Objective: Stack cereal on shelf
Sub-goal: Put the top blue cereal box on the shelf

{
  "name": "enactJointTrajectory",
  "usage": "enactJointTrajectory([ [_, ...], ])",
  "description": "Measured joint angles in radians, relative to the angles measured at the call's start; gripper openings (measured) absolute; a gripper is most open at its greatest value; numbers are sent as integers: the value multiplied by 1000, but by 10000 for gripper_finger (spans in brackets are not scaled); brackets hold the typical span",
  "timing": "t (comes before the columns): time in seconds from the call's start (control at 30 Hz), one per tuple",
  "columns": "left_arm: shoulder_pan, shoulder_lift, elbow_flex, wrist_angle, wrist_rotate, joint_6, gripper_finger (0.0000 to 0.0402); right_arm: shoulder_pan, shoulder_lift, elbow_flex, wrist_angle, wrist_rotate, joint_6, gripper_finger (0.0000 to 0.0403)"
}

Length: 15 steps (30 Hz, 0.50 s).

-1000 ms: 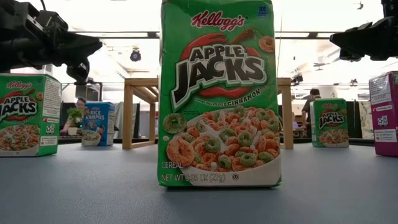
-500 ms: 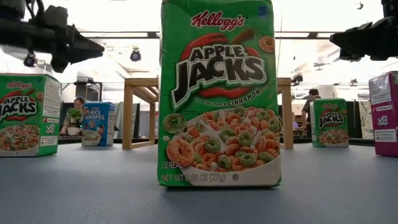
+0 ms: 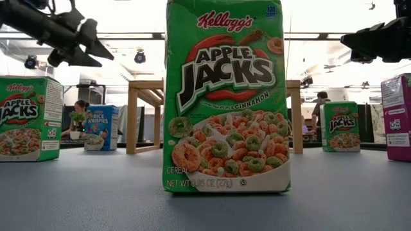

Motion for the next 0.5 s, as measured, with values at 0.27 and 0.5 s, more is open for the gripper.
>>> enactJointTrajectory([
  [0.27, 0, 111, 8, -1, -140, -30, 284, 0, 0, 0, 0, 0, 0, 9],
  [0.5, 0, 199, 8, 9, -241, -72, 284, 0, 0, 0, 0, 0, 0, 9],
])
